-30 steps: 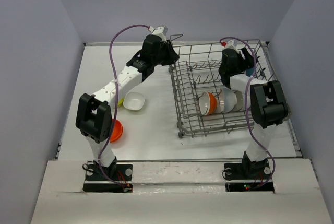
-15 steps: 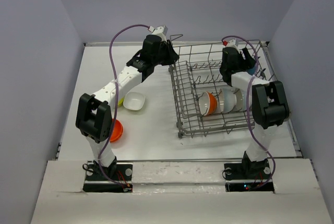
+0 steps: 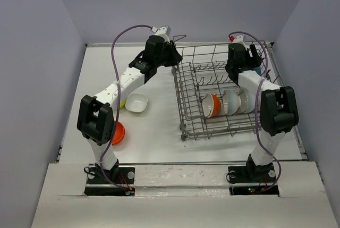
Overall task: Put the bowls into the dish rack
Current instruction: Insert the bowl into the dish rack.
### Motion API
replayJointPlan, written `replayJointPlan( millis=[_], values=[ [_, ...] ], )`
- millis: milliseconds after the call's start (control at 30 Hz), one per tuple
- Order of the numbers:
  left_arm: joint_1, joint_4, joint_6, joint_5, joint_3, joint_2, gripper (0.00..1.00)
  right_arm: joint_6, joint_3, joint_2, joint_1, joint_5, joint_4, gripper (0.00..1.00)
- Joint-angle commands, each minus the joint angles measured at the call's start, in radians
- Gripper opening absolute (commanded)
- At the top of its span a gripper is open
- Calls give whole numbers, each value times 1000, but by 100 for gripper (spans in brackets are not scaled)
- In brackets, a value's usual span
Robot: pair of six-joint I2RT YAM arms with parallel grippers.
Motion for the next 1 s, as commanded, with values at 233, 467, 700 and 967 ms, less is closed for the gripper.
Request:
replayJointPlan(
  millis=[233, 467, 700, 967],
  values=[
    [-10, 76, 96, 30, 40, -50, 0, 113, 96, -146, 4, -51, -115, 77],
    [-13, 63, 111, 11, 51, -66, 22, 234, 190, -229, 14, -125, -280, 78],
    [-29, 24, 128, -59, 90, -87, 59, 354, 303, -309, 14, -205, -437, 80],
    [-49, -98, 140, -298, 135, -109, 64, 455, 386, -379, 14, -298, -582, 80]
  ],
)
